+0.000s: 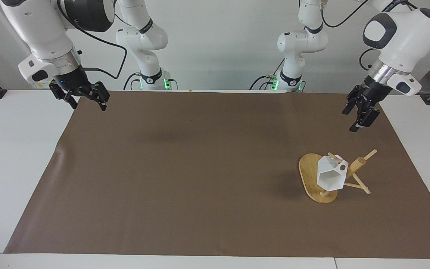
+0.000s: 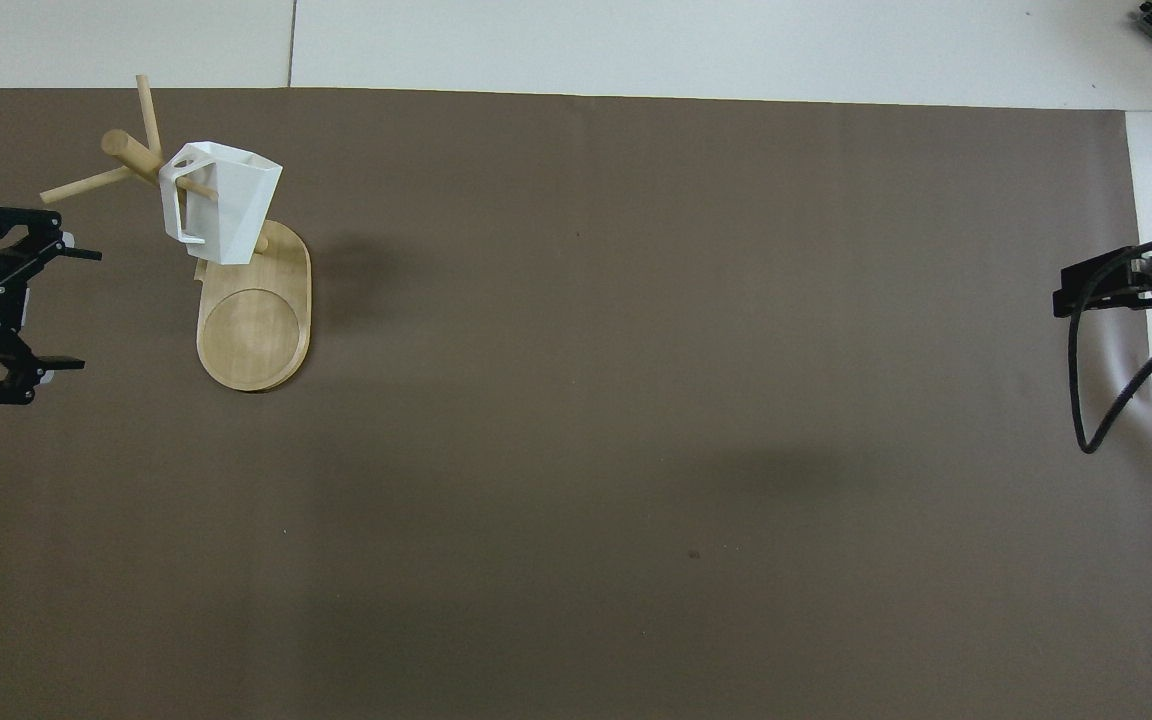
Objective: Hang cup on rack
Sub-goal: 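Open the left gripper and pull it back from the mug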
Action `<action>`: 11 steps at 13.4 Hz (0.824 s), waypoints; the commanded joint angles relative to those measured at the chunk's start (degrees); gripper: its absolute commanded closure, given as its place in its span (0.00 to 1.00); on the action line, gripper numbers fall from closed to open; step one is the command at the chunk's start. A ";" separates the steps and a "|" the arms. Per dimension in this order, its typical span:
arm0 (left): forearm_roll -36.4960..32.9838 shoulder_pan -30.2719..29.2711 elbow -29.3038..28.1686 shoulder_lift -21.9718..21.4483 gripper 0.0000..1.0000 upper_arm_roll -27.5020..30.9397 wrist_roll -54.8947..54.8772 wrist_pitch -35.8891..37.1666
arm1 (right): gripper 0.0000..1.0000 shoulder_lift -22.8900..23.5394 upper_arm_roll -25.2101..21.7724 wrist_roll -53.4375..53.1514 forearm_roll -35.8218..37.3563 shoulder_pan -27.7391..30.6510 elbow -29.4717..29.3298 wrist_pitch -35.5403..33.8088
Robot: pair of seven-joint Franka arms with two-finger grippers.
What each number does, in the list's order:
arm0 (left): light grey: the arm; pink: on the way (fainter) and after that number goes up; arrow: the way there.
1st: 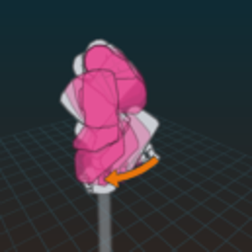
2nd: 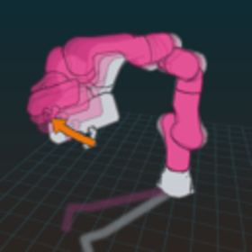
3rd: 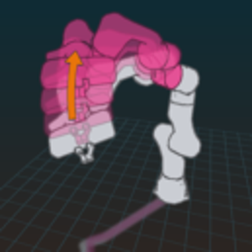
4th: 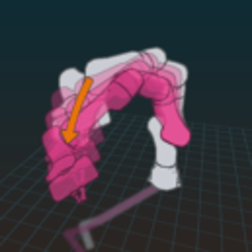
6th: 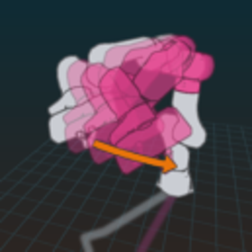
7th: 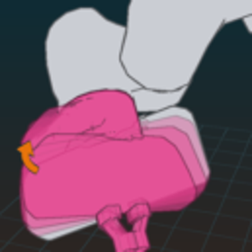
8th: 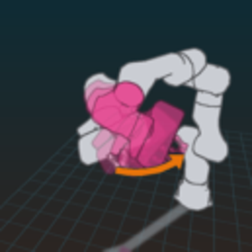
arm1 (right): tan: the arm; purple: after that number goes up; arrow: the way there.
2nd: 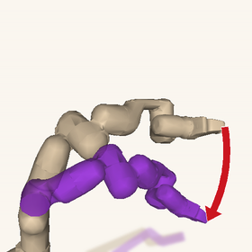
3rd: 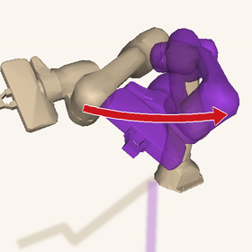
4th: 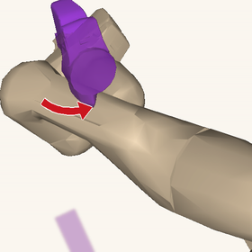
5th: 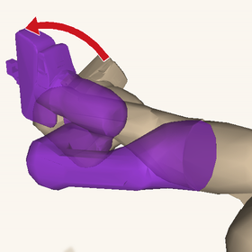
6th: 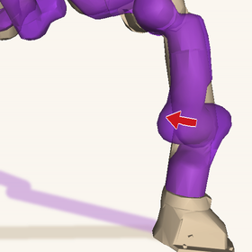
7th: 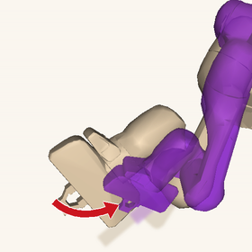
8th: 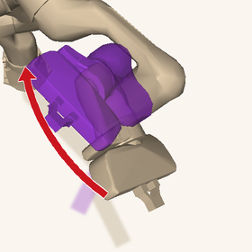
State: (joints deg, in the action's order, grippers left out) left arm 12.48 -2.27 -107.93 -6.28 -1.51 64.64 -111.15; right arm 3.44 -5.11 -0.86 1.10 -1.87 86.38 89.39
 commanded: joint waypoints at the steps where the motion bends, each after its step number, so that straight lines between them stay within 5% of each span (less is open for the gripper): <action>1: -4.55 -0.02 2.98 0.57 0.00 -0.51 -12.57 3.91 | 0.00 -0.98 -0.25 0.68 -0.92 0.20 0.98 -0.27; 7: -11.25 0.33 6.06 0.57 0.00 -0.69 -51.47 11.21 | 0.00 -0.98 -0.16 0.42 -0.92 0.11 0.98 -0.18; 11: -15.90 1.21 8.52 0.83 0.00 -1.21 -62.25 16.30 | 0.00 -0.98 -0.16 0.51 -0.92 0.11 0.98 -0.18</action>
State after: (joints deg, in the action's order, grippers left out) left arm -0.60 -1.94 -102.09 -6.22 -2.37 6.33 -98.73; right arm 3.44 -5.11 -0.86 1.10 -1.88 86.38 89.39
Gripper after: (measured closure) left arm 0.000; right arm 0.000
